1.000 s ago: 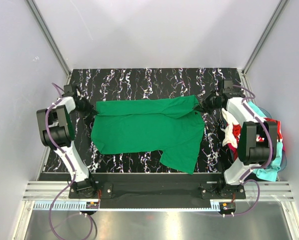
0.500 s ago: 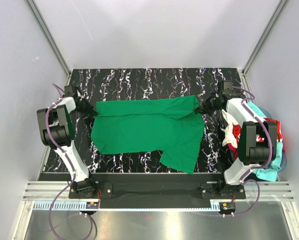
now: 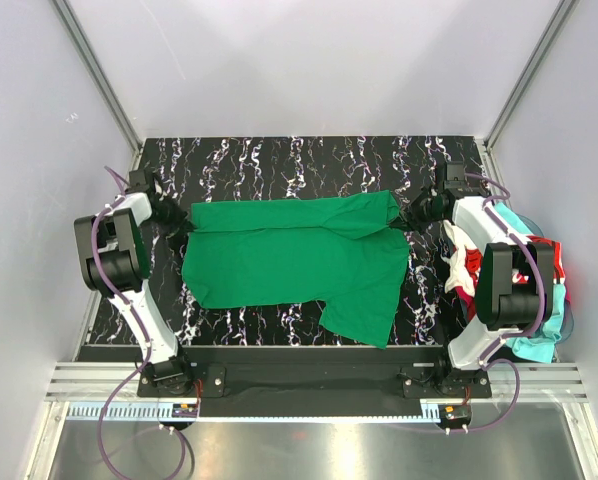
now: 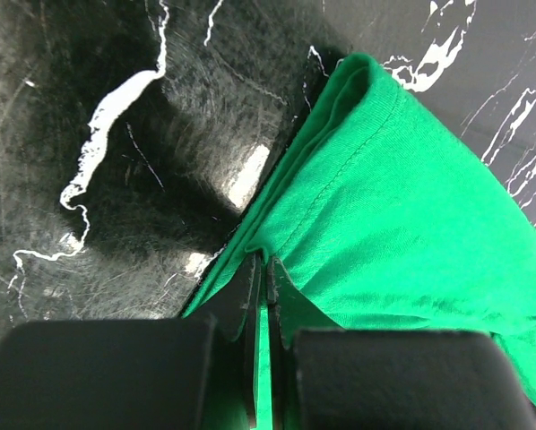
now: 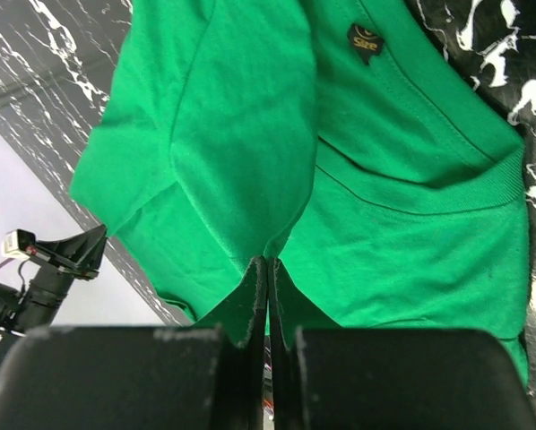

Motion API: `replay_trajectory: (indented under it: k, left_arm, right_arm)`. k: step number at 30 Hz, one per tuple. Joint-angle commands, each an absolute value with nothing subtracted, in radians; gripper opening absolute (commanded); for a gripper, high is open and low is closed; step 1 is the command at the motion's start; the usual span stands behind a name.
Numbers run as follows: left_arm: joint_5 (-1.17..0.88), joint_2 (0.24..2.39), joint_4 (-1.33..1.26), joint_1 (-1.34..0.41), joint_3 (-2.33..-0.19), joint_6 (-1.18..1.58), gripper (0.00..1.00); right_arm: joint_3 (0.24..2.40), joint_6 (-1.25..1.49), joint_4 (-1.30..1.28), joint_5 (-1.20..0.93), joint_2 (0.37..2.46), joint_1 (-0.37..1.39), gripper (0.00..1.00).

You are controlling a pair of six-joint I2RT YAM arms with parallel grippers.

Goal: Fold and stack the t-shirts
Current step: Fold the tshirt

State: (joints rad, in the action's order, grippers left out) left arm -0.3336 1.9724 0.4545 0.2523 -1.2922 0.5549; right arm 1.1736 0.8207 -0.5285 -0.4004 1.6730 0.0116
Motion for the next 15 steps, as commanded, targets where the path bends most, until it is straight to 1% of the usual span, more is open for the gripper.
replay_trajectory:
  k: [1, 5, 8, 9, 10, 11, 12, 13, 14, 15]
  left_arm:
    - [-0.253, 1.982, 0.471, 0.256, -1.327, 0.554, 0.01]
    - [-0.219, 1.977, 0.498, 0.256, -1.342, 0.551, 0.01]
    - [-0.203, 1.964, 0.515, 0.255, -1.335, 0.56, 0.06]
    - [-0.199, 1.957, 0.515, 0.253, -1.332, 0.561, 0.12]
    - [-0.193, 1.942, 0.526, 0.253, -1.327, 0.566, 0.19]
    - [-0.19, 1.933, 0.531, 0.252, -1.324, 0.568, 0.26]
    - [-0.189, 1.927, 0.531, 0.252, -1.319, 0.572, 0.32]
    - [-0.183, 1.919, 0.541, 0.25, -1.319, 0.575, 0.38]
    - [-0.178, 1.902, 0.545, 0.245, -1.321, 0.577, 0.4]
    - [-0.17, 1.893, 0.551, 0.245, -1.327, 0.584, 0.41]
  right_arm:
    - [1.166, 0.787, -0.568, -0.371, 1.674, 0.006, 0.0]
    - [1.14, 0.788, -0.577, -0.405, 1.678, 0.006, 0.0]
    - [1.086, 0.801, -0.584, -0.425, 1.664, 0.006, 0.0]
    - [1.068, 0.804, -0.586, -0.431, 1.66, 0.006, 0.0]
    - [1.054, 0.801, -0.592, -0.436, 1.657, 0.006, 0.03]
    - [1.036, 0.793, -0.604, -0.439, 1.649, 0.006, 0.08]
    - [1.038, 0.761, -0.606, -0.436, 1.644, 0.006, 0.17]
    - [1.049, 0.743, -0.614, -0.408, 1.646, 0.006, 0.23]
    - [1.092, 0.727, -0.621, -0.393, 1.652, 0.006, 0.33]
    - [1.129, 0.692, -0.627, -0.378, 1.663, 0.006, 0.36]
